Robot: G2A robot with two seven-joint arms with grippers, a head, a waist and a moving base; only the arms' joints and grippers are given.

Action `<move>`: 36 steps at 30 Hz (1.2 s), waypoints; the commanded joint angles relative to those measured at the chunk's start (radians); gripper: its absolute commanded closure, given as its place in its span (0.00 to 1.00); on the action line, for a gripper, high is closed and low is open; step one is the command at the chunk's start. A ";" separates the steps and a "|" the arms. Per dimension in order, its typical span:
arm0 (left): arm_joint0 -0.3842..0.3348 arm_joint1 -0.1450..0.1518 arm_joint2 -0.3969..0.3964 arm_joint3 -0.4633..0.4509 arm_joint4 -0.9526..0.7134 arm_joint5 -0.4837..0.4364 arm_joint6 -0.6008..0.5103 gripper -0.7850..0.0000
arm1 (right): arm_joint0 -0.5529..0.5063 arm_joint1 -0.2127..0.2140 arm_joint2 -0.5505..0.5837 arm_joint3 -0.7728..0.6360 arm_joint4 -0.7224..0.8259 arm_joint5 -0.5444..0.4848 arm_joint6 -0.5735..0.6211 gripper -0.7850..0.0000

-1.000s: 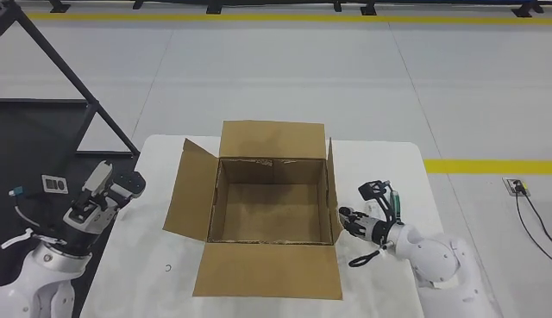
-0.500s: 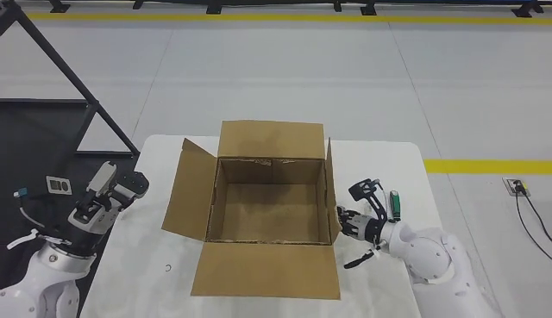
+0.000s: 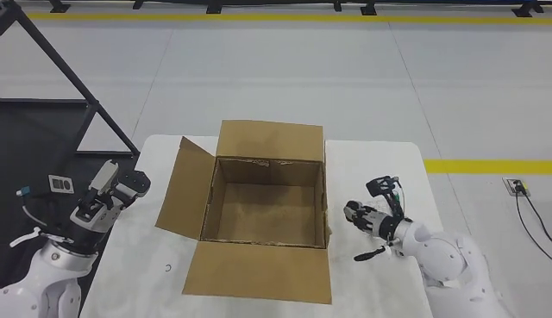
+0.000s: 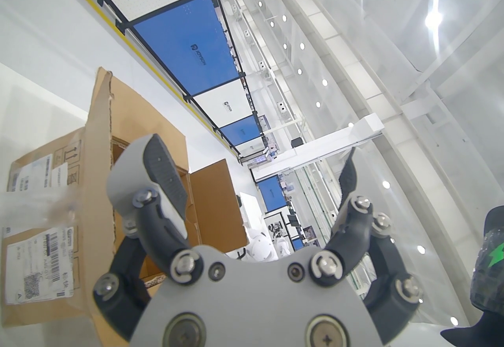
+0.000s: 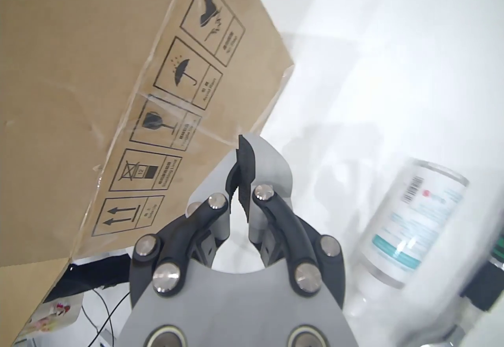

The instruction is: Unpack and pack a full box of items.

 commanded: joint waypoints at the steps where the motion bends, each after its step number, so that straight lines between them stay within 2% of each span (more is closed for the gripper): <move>1: -0.003 0.000 0.001 0.004 -0.002 0.000 -0.002 0.00 | -0.014 0.006 0.020 -0.048 -0.050 0.078 0.035 0.78; 2: -0.004 0.001 0.003 0.006 -0.004 0.000 -0.002 0.00 | -0.016 0.009 0.029 -0.066 -0.061 0.108 0.052 0.55; 4: -0.007 0.001 0.006 0.011 -0.006 0.001 -0.005 0.00 | -0.016 0.016 0.044 -0.093 -0.095 0.150 0.099 0.00; 9: -0.014 0.002 0.013 0.017 -0.010 0.000 -0.005 0.00 | 0.010 0.031 0.060 -0.114 -0.144 0.190 0.233 0.00; 13: -0.016 0.002 0.014 0.023 -0.015 -0.002 -0.005 0.00 | 0.056 0.038 0.040 -0.078 -0.182 0.211 0.300 0.00; 17: -0.015 0.002 0.011 0.020 -0.031 -0.011 -0.002 0.00 | 0.101 0.041 0.008 -0.002 -0.185 0.197 0.314 0.00; 18: -0.013 0.000 0.015 -0.002 -0.081 -0.021 -0.012 0.00 | 0.112 0.041 -0.002 0.017 -0.183 0.192 0.314 0.00; 21: 0.000 0.006 -0.031 -0.179 -0.185 -0.069 -0.179 0.00 | 0.145 0.043 -0.024 0.078 -0.184 0.187 0.316 0.00; 30: 0.000 0.006 -0.031 -0.179 -0.185 -0.069 -0.179 0.00 | 0.192 0.051 -0.056 0.167 -0.184 0.175 0.312 0.00; 36: 0.000 0.006 -0.031 -0.179 -0.185 -0.069 -0.179 0.00 | 0.199 0.056 -0.071 0.170 -0.183 0.181 0.303 0.00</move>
